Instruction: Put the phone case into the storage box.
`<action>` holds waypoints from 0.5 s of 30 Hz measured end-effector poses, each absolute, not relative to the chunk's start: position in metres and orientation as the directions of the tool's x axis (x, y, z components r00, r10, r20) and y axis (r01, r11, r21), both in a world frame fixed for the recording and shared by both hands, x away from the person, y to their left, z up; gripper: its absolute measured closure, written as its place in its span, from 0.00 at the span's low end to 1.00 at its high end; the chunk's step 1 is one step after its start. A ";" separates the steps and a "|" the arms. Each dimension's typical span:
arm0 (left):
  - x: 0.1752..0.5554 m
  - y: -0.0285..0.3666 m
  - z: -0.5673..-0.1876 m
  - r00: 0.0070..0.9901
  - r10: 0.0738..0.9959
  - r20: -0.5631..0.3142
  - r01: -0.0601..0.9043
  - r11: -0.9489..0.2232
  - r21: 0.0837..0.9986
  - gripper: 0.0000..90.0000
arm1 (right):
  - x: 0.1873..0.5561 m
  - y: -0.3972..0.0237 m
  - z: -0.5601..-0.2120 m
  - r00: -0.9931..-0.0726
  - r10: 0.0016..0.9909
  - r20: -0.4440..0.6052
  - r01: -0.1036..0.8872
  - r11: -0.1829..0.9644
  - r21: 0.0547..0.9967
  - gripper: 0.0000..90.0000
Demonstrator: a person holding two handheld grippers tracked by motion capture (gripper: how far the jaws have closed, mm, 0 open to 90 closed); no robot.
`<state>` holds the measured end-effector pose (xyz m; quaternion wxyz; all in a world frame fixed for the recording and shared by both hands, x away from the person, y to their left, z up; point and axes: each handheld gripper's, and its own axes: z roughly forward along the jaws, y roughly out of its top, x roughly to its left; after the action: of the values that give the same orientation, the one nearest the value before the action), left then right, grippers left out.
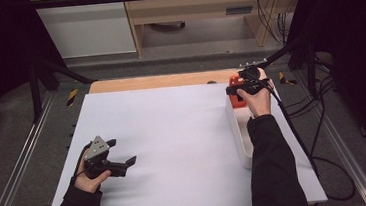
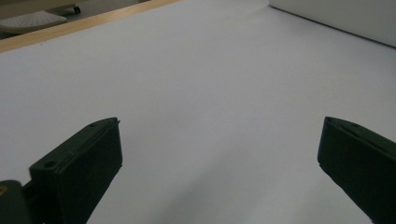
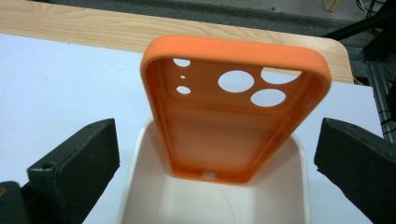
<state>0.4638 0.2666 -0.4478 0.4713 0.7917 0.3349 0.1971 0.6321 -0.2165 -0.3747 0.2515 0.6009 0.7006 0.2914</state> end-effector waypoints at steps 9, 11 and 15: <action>0.464 0.265 -0.448 0.697 0.717 -0.005 0.349 -0.333 0.876 0.00 | 0.608 -0.218 -0.361 -0.219 0.976 0.022 0.650 0.129 0.749 0.01; 0.464 0.265 -0.448 0.697 0.717 -0.004 0.350 -0.336 0.874 0.00 | 0.600 -0.219 -0.356 -0.239 0.970 0.036 0.631 0.127 0.766 0.01; 0.464 0.265 -0.448 0.697 0.718 -0.007 0.350 -0.331 0.876 0.00 | 0.586 -0.217 -0.348 -0.280 0.959 0.054 0.596 0.130 0.793 0.01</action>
<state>0.4638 0.2649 -0.4482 0.4701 0.7920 0.3369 0.1955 0.5857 -0.2174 -0.3477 0.2462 0.5473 0.7101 0.3683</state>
